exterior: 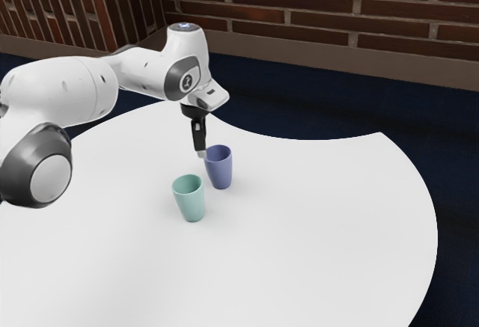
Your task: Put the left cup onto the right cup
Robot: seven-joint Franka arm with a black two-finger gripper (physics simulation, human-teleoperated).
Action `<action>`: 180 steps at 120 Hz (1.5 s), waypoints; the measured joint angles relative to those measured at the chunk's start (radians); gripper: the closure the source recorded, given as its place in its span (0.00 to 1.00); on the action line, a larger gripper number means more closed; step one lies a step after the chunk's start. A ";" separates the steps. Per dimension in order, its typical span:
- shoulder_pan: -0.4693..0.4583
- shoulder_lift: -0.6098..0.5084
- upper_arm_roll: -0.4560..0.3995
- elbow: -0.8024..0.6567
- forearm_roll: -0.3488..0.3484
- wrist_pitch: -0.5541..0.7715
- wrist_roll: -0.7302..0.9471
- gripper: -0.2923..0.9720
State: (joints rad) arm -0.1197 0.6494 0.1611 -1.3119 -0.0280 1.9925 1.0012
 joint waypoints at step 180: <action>0.017 0.180 -0.003 0.198 -0.013 0.039 0.136 0.52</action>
State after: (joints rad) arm -0.1028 0.8291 0.1579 -1.1140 -0.0411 2.0313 1.1368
